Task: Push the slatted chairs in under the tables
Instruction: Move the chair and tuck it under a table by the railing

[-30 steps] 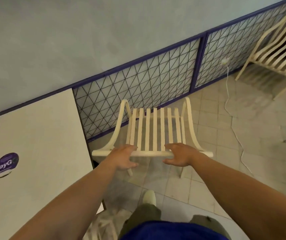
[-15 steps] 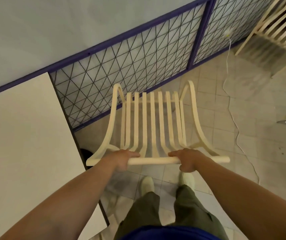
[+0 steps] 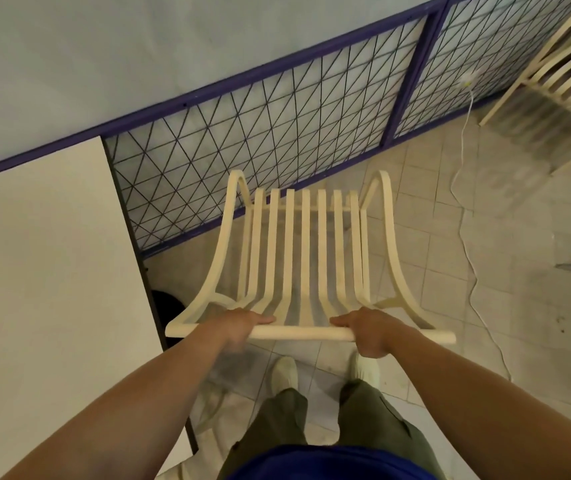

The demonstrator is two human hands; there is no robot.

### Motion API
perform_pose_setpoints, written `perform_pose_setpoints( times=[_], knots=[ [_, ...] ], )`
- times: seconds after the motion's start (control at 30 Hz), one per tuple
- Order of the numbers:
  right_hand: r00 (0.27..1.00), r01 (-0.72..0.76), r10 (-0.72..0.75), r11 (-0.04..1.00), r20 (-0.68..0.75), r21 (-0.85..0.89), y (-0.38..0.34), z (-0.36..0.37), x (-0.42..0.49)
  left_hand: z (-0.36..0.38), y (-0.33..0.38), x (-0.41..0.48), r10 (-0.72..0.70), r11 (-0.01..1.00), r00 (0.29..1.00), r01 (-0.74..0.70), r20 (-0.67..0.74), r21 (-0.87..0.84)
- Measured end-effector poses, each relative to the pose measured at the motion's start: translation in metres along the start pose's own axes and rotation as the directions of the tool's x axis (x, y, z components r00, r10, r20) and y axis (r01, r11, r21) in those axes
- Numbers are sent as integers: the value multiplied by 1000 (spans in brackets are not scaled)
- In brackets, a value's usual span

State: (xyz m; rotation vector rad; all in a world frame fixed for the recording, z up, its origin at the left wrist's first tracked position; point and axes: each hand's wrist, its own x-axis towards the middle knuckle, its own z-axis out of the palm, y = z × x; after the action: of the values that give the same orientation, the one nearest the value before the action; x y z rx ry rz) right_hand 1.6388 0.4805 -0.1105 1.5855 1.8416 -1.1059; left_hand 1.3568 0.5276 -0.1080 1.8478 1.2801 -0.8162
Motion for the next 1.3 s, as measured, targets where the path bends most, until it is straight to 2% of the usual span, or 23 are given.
perform_pose_setpoints(
  times=[0.23, 0.4, 0.63, 0.77, 1.0, 1.13, 1.3],
  knots=[
    [1000, 10, -10, 998, -3, -63, 34, -7, -8, 12, 38, 0, -4, 999, 1000, 3, -8, -48],
    [1000, 29, -28, 993, 12, -113, 61, -20, -10, 22, 66, 3, -54, 990, 999, 53, -4, -131],
    [995, 97, -88, 975, 55, -199, 97, -40, -8, 33, 109, 5, -123, 984, 992, 117, -34, -132],
    [991, 123, -104, 958, 86, -258, 115, -51, -9, 42, 134, 7, -161, 969, 986, 150, -42, -196],
    [991, 127, -102, 935, 92, -330, 130, -58, -13, 48, 154, 7, -153, 955, 987, 137, -43, -263],
    [996, 86, -84, 944, 23, -318, 132, -57, -16, 47, 151, 7, -117, 964, 992, 103, -43, -246],
    [997, 8, -35, 944, -76, -331, 133, -50, -22, 46, 148, 8, -80, 948, 997, 72, -14, -310]
  ],
)
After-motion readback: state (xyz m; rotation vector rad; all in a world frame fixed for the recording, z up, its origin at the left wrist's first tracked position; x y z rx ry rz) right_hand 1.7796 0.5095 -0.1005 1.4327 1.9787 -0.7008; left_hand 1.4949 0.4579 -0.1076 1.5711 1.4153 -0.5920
